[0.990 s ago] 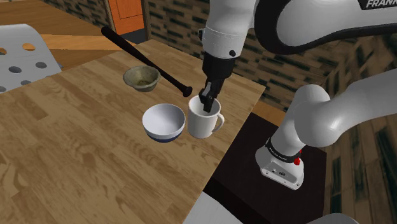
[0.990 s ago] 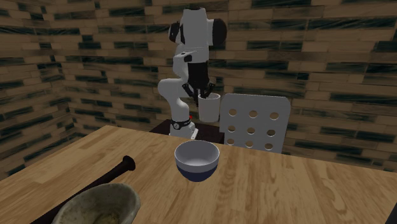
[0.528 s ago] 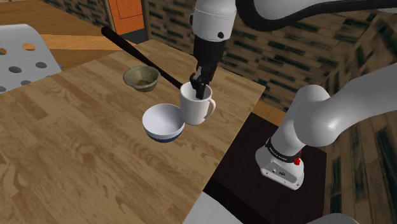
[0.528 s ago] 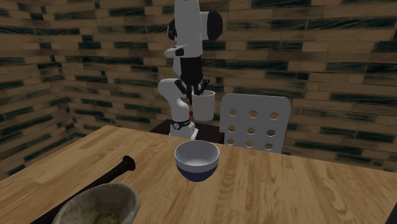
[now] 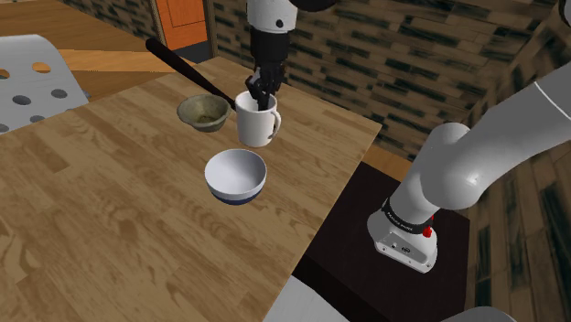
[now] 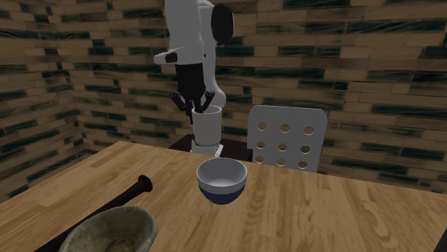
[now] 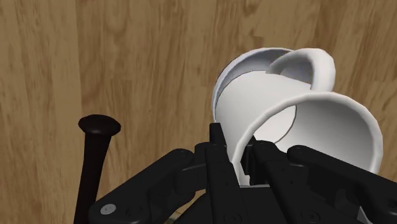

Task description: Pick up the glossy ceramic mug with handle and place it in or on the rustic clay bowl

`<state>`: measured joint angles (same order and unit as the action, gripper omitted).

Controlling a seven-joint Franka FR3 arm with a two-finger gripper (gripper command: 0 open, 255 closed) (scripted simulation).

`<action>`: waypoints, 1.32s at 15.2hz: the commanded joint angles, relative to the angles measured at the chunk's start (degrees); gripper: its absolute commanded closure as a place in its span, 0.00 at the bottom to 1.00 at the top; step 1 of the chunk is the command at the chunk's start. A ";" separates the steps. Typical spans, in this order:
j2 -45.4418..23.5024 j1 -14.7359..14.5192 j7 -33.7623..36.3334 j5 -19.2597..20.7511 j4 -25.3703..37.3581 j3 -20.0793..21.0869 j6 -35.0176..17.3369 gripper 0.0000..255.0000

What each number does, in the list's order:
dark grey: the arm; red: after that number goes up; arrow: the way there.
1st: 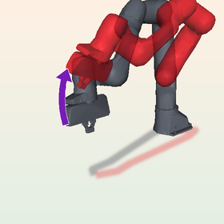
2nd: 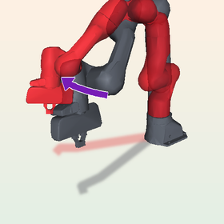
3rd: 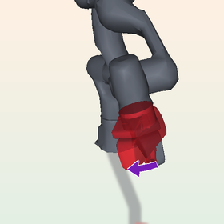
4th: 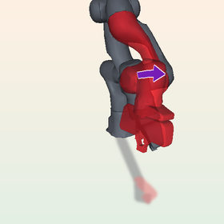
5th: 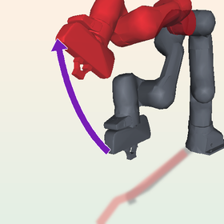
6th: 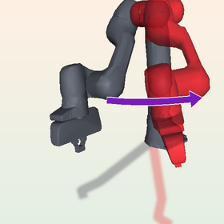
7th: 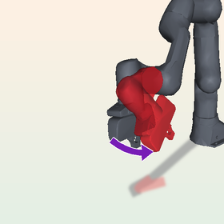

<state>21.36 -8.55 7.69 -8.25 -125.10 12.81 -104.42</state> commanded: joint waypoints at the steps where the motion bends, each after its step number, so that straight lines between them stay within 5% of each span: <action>1: -4.04 0.89 -1.03 1.06 3.57 -0.62 -0.35 1.00; 12: -26.02 4.44 -5.97 5.57 28.80 -3.84 3.58 1.00; 20: -46.36 5.52 -8.83 7.99 58.13 -5.47 12.89 1.00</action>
<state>-21.76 -3.09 -0.80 -0.57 -72.02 7.51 -93.40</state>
